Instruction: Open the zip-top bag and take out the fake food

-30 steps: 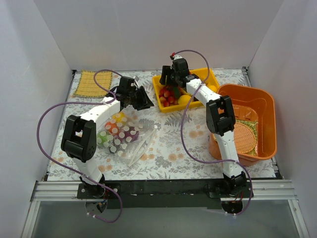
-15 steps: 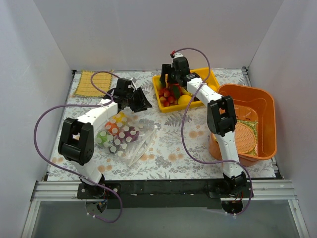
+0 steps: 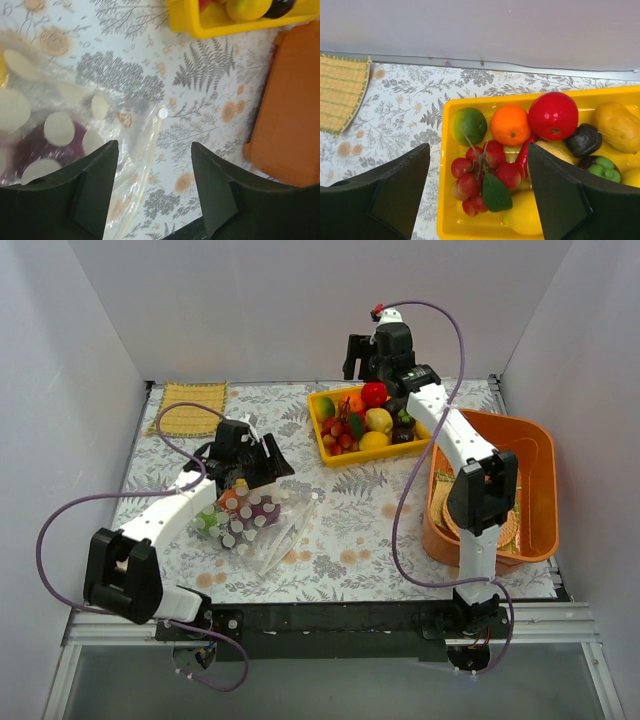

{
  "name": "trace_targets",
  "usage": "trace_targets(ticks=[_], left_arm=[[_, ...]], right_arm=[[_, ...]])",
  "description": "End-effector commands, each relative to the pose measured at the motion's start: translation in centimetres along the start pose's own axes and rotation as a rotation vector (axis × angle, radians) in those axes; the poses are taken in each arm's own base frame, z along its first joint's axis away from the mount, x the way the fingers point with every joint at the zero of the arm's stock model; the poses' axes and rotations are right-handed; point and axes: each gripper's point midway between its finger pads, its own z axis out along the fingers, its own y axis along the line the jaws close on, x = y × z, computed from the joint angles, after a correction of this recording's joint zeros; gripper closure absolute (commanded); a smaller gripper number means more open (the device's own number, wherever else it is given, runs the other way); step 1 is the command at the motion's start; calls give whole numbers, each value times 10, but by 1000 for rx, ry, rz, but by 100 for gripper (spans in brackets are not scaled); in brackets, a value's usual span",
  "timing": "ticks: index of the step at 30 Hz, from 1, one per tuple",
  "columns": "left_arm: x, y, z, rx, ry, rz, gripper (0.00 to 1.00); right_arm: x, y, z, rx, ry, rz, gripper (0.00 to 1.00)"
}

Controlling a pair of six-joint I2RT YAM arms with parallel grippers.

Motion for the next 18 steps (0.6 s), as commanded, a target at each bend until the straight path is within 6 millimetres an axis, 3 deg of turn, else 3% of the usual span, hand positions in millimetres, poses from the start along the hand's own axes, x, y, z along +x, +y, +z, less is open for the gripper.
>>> trace_targets(ticks=[1,2,3,6,8,9,10,11,12,13,15,16,18], left_arm=[[18,19,-22,-126,-59,54,40],[34,15,-23,-148,-34,84,39],[37,19,-25,-196,-50,103,39],[55,28,-31,-300,-73,152,37],[65,35,-35,-351,-91,183,37],[68,36,-35,-366,-94,182,37],[74,33,-36,-378,-103,213,37],[81,36,-33,-399,-86,228,37],[85,34,-32,-412,-86,231,37],[94,30,-30,-417,-70,265,37],[97,38,-29,-511,-78,297,37],[102,36,-29,-523,-70,321,37],[102,41,-27,-584,-81,354,38]], right_arm=[[-2,8,-48,1,42,-24,15],[14,11,-52,-5,80,-27,15],[11,17,-69,-23,70,-25,16],[35,32,-103,-66,96,-28,16],[38,45,-132,-104,76,-27,16],[60,44,-136,-105,117,-12,16],[68,46,-144,-118,123,-3,17],[64,58,-163,-158,92,7,17],[70,61,-171,-171,94,11,17],[92,58,-174,-154,131,22,17],[100,72,-195,-198,119,23,18],[121,79,-202,-214,152,29,18],[132,87,-215,-243,147,37,18]])
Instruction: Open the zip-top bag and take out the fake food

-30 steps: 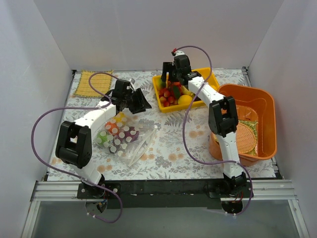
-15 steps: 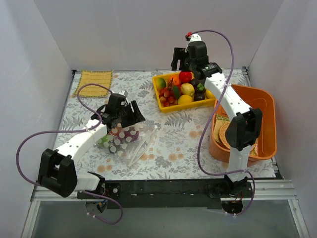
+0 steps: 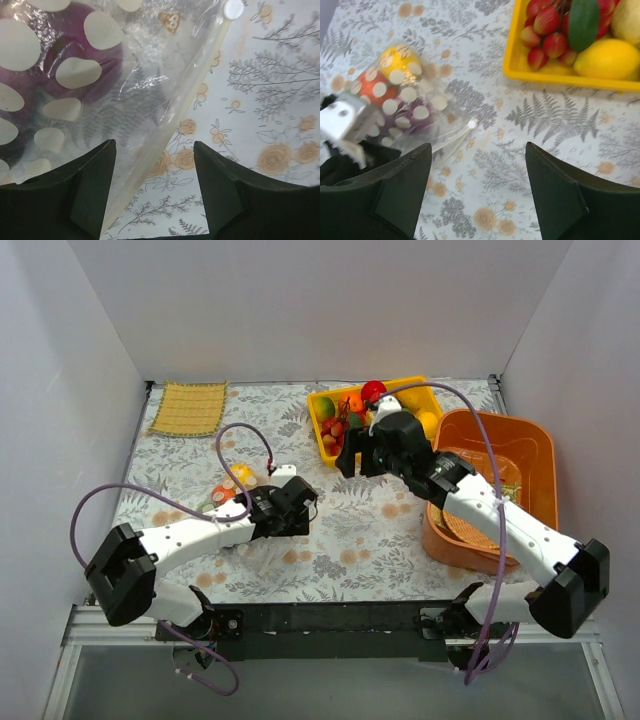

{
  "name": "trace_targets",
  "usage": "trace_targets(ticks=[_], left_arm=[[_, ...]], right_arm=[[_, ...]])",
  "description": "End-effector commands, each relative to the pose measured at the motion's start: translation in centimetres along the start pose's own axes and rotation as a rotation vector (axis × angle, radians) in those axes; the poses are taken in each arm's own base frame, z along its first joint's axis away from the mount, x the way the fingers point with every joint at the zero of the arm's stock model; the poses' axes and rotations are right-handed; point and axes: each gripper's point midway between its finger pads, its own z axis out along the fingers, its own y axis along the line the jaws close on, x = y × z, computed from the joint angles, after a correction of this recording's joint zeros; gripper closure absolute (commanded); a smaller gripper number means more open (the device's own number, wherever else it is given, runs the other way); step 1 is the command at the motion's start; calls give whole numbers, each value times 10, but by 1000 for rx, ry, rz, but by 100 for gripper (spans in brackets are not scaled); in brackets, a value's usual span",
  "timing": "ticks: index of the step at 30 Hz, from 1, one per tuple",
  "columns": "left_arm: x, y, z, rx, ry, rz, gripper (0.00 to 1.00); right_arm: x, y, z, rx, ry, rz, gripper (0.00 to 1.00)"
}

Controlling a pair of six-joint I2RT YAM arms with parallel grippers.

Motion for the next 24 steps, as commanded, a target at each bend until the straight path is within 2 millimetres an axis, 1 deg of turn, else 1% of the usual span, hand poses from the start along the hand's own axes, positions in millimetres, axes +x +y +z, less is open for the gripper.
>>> trace_targets(ticks=[1,3,4,5,6,7,8,9,10,11,12,13,14,16,17,18,19,20,21,22,23,24], left_arm=[[-6,15,-1,-173,-67,48,39],[-5,18,4,-224,-68,71,43],[-3,19,5,-249,-72,68,46],[-1,25,4,-282,-64,77,49],[-5,26,5,-298,-79,81,60],[-7,25,4,-301,-88,77,68],[-10,24,4,-297,-97,74,75],[-11,21,2,-281,-99,71,82],[-16,17,-1,-261,-109,59,97],[-22,8,-1,-224,-122,54,100],[-25,1,-3,-192,-127,51,100],[-25,-12,-5,-128,-108,38,100],[-32,-25,-8,-71,-125,21,100],[-36,-44,-11,7,-115,-1,100],[-41,-52,-13,32,-117,-15,100],[-42,-57,-14,52,-116,-22,100],[-45,-63,-14,74,-120,-34,100],[-45,-67,-15,93,-115,-42,100],[-46,-68,-16,98,-113,-53,100],[-49,-68,-15,105,-119,-70,100],[-49,-69,-16,121,-111,-77,100],[-50,-67,-16,124,-113,-90,100]], right_arm=[[32,30,-14,-66,-13,44,18],[44,36,-18,-78,-8,60,19],[67,37,-16,-77,27,56,20],[71,40,-20,-88,20,87,21],[80,41,-20,-96,22,99,25],[83,48,-21,-120,6,114,26],[99,43,-21,-116,23,135,27],[104,44,-22,-120,23,150,29],[102,51,-23,-147,-5,164,31],[104,52,-26,-164,-20,175,34],[116,50,-24,-168,-7,189,38],[119,53,-24,-187,-5,194,39],[113,60,-23,-221,-35,209,39],[117,65,-19,-244,-28,215,45],[117,69,-13,-260,-35,219,47],[119,72,-11,-273,-31,222,51],[122,75,-8,-284,-25,226,53],[128,75,-1,-278,-10,229,55],[126,78,3,-289,-22,235,58],[126,79,8,-284,-23,238,59],[133,78,17,-270,-3,239,59],[133,79,21,-269,-7,242,60]])
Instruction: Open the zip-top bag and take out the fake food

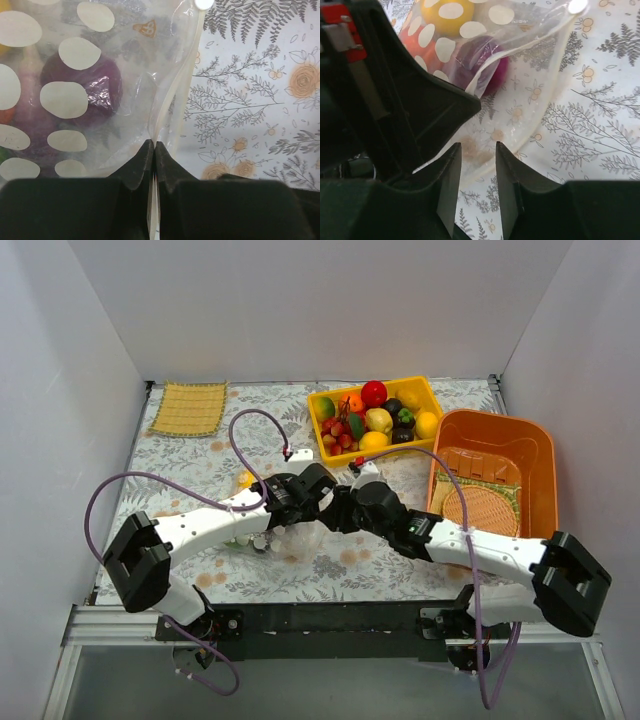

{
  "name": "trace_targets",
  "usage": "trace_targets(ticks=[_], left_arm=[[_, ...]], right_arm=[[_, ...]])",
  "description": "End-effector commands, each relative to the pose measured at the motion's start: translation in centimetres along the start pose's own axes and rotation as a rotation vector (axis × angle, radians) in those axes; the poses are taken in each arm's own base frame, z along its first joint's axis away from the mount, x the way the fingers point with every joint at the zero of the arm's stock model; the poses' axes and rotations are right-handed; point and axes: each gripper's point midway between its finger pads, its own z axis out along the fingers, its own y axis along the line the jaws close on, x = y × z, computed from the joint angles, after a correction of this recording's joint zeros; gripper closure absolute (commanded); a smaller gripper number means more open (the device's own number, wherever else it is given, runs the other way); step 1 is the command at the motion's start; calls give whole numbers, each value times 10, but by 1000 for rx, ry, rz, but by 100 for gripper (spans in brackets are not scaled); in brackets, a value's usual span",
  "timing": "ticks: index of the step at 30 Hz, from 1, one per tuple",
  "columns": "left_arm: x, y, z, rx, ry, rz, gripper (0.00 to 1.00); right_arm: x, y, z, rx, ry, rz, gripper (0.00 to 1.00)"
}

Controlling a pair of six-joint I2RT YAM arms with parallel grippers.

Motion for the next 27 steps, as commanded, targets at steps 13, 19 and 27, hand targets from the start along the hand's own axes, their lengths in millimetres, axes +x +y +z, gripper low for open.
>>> trace_targets(ticks=[13,19,27], left_arm=[[-38,-19,-41,261,-55,-190,73],[-58,11,-55,156,-130,-199,43],[-84,75,-15,42,-147,-286,71]], right_arm=[[-3,10,90,-140,-15,137,56],[-5,11,104,-140,-14,141,50],[-8,9,108,-141,-23,150,34]])
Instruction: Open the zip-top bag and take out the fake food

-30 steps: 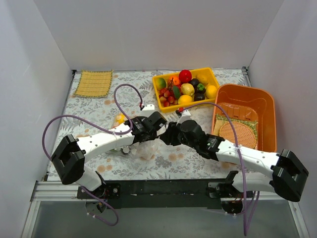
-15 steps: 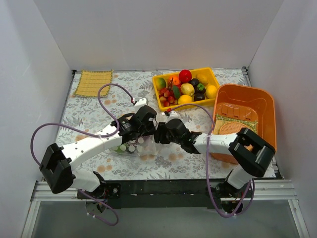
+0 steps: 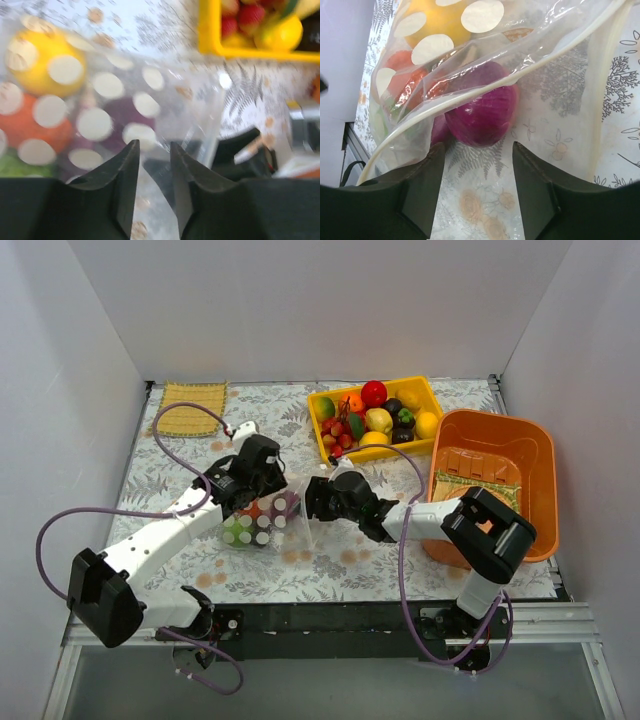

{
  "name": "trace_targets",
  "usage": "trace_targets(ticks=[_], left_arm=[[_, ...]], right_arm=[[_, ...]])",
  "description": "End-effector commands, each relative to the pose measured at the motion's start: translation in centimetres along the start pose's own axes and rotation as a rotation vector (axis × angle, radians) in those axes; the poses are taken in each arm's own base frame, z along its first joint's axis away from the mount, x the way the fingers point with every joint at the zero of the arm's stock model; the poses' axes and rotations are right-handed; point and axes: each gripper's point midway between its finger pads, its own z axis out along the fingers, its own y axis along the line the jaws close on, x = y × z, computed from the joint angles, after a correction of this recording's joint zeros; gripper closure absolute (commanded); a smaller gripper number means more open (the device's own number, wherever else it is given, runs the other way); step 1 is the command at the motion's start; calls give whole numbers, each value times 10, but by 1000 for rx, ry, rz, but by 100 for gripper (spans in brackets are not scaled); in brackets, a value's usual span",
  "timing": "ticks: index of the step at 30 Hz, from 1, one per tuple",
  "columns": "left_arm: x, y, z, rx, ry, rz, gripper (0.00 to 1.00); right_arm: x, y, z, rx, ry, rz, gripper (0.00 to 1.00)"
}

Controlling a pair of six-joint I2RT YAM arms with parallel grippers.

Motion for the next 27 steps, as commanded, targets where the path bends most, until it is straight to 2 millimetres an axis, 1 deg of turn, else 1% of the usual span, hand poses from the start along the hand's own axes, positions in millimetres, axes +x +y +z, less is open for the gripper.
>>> trace_targets(ticks=[1,3,4,6,7,9,10,11,12,13,14,15,19,20,22,27], left_arm=[[-21,30,21,-47,-35,-19,76],[-25,37,33,-49,-23,-32,82],[-24,40,44,-58,-15,-33,86],[-25,44,55,-61,-1,-41,91],[-21,46,66,-65,15,-39,95],[-15,49,78,-63,38,-40,100],[-11,49,83,-58,57,-47,100],[0,54,91,-80,89,-44,100],[4,57,94,-88,99,-51,100],[6,58,97,-85,101,-57,100],[16,64,101,-99,120,-58,100],[18,65,102,-100,124,-64,100],[32,72,107,-105,150,-77,100],[37,77,107,-112,156,-78,100],[40,76,108,-100,155,-86,100],[57,86,113,-111,187,-91,100]], right_arm=[[-22,22,7,-71,-63,2,33],[-24,24,9,-75,-65,1,32],[-23,23,11,-72,-62,1,31],[-25,25,14,-77,-66,1,31],[-22,28,16,-93,-45,3,31],[-24,29,18,-95,-47,3,30],[-22,29,21,-95,-39,3,30],[-22,28,23,-87,-36,4,30],[-24,31,25,-89,-38,0,30],[-24,29,28,-82,-35,1,29],[-25,29,29,-82,-35,1,29],[-27,32,30,-88,-39,-1,27],[-23,34,39,-88,-10,-1,26],[-21,33,40,-83,-2,-1,25],[-16,30,40,-64,13,-2,24],[-3,19,42,4,59,-32,21]])
